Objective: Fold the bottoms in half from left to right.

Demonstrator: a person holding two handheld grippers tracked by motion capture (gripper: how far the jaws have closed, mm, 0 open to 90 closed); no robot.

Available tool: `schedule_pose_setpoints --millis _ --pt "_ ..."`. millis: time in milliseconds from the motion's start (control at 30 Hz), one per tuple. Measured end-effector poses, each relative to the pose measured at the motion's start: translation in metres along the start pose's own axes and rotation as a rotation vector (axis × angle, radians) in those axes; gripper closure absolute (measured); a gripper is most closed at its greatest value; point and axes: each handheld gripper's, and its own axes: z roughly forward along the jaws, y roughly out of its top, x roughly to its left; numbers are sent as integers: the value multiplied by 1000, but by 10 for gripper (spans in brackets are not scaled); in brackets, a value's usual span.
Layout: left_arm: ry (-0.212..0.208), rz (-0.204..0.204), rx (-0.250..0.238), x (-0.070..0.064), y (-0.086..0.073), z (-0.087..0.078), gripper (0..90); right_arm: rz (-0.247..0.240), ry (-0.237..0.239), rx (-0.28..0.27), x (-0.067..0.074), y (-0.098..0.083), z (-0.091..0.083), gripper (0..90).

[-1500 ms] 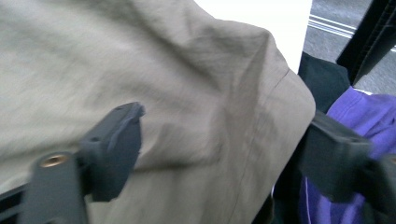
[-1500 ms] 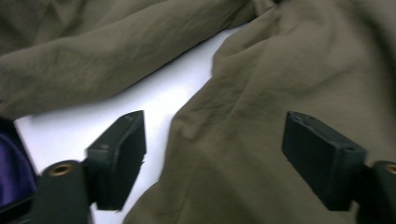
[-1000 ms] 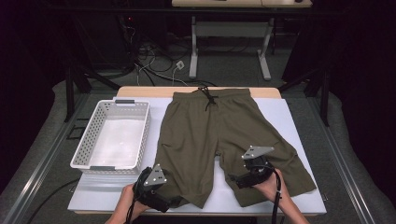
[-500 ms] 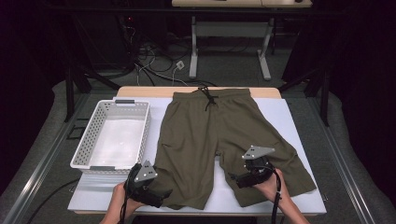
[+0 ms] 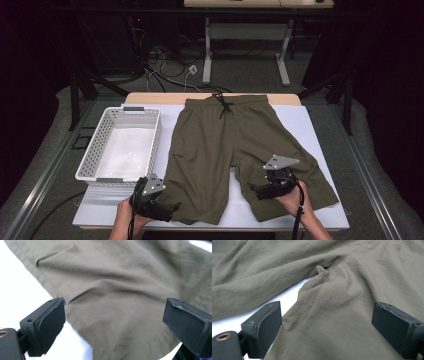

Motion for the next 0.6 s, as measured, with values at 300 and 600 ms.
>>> schedule_pose_setpoints --millis 300,600 --pt "2 -76 58 7 -11 4 105 -4 -7 -1 -2 0 1 91" --pt "-19 -135 140 13 -23 16 297 -8 -9 4 0 -2 2 98"
